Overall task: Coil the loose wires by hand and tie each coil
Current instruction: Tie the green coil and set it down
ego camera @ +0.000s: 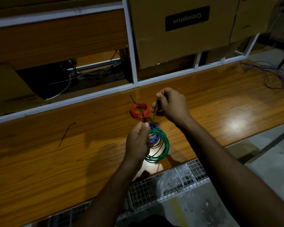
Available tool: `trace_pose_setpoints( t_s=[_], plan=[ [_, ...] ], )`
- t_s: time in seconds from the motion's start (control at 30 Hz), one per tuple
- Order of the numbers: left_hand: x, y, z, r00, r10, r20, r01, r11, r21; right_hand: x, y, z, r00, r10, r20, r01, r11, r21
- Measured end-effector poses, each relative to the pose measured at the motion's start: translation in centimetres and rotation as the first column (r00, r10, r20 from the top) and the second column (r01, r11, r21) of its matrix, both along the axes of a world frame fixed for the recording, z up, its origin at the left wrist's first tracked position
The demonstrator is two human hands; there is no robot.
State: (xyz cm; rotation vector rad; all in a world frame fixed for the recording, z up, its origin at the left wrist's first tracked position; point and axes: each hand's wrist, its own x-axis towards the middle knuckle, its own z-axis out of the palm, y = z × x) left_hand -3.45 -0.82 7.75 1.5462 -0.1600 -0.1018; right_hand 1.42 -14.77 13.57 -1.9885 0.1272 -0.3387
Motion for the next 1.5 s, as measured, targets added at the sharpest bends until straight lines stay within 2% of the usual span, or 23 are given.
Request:
trace_pose_setpoints(
  t_s=[0.1, 0.2, 0.37, 0.53, 0.63, 0.67, 0.73, 0.8, 0.87, 0.9, 1.0, 1.07, 1.13, 1.2, 1.27, 1.33, 1.43, 1.5],
  plan=[
    [0.3, 0.2, -0.7, 0.999, 0.042, 0.015, -0.043, 0.997, 0.06, -0.6, 0.7, 0.6, 1.0, 0.023, -0.014, -0.02, 0.981, 0.194],
    [0.9, 0.5, -2.2, 0.996, 0.08, 0.048, -0.085, 0.988, 0.13, -0.9, 1.4, 0.4, 0.998, 0.014, -0.059, 0.005, 0.955, 0.297],
    [1.0, 0.6, -3.5, 0.985, 0.148, 0.083, -0.164, 0.959, 0.231, -1.5, 2.5, 0.3, 0.991, 0.007, -0.132, 0.029, 0.963, 0.267],
    [1.5, 0.8, -3.8, 0.981, 0.192, -0.024, -0.176, 0.939, 0.295, -1.4, 3.3, -0.1, 0.982, 0.027, -0.188, 0.034, 0.949, 0.314],
    [2.0, 1.2, -3.3, 0.971, 0.131, -0.199, -0.101, 0.983, 0.153, -0.6, 3.1, -0.5, 0.979, 0.088, -0.183, -0.013, 0.927, 0.374],
    [2.1, 1.4, -3.1, 0.958, 0.084, -0.275, -0.069, 0.996, 0.065, -0.3, 2.7, -0.8, 0.977, 0.109, -0.182, -0.044, 0.942, 0.333],
    [2.4, 2.0, -2.7, 0.934, 0.001, -0.356, -0.038, 0.995, -0.097, -0.3, 1.7, -1.4, 0.943, 0.208, -0.258, -0.178, 0.975, 0.135],
    [3.2, 2.5, -2.6, 0.926, -0.064, -0.372, -0.023, 0.974, -0.225, -0.9, 1.2, -2.7, 0.824, 0.331, -0.461, -0.365, 0.931, 0.017],
    [4.6, 3.0, -2.9, 0.912, -0.108, -0.395, -0.026, 0.948, -0.318, -1.8, 1.2, -4.4, 0.702, 0.418, -0.576, -0.447, 0.889, 0.101],
    [5.2, 3.1, -3.0, 0.903, -0.127, -0.41, -0.026, 0.938, -0.346, -2.2, 1.3, -5.0, 0.695, 0.452, -0.559, -0.429, 0.885, 0.181],
    [6.3, 3.4, -2.8, 0.876, -0.227, -0.426, 0.034, 0.91, -0.414, -2.2, 1.4, -6.2, 0.788, 0.448, -0.422, -0.293, 0.876, 0.382],
    [6.7, 3.4, -3.1, 0.865, -0.267, -0.425, 0.09, 0.916, -0.39, -1.6, 1.1, -6.9, 0.845, 0.384, -0.371, -0.202, 0.873, 0.445],
    [7.0, 3.2, -3.5, 0.873, -0.247, -0.421, 0.142, 0.954, -0.265, -0.9, 0.4, -7.5, 0.89, 0.307, -0.338, -0.124, 0.875, 0.467],
    [7.3, 2.7, -3.8, 0.884, -0.226, -0.41, 0.201, 0.974, -0.102, -0.1, -0.6, -7.9, 0.908, 0.261, -0.328, -0.069, 0.864, 0.499],
    [7.6, 2.1, -4.0, 0.896, -0.223, -0.385, 0.214, 0.975, -0.066, 0.6, -1.7, -8.1, 0.9, 0.274, -0.34, -0.061, 0.85, 0.523],
    [8.7, 0.8, -4.2, 0.934, -0.167, -0.316, 0.153, 0.986, -0.07, 1.9, -3.2, -8.3, 0.872, 0.347, -0.346, -0.076, 0.793, 0.604],
    [11.0, -2.2, -4.8, 0.96, 0.013, -0.279, -0.03, 0.998, -0.056, 4.3, -5.7, -8.5, 0.848, 0.431, -0.309, -0.065, 0.662, 0.747],
    [12.7, -4.3, -5.1, 0.952, 0.116, -0.282, -0.124, 0.992, -0.01, 6.4, -7.4, -8.9, 0.851, 0.43, -0.301, -0.08, 0.673, 0.736]
  ],
)
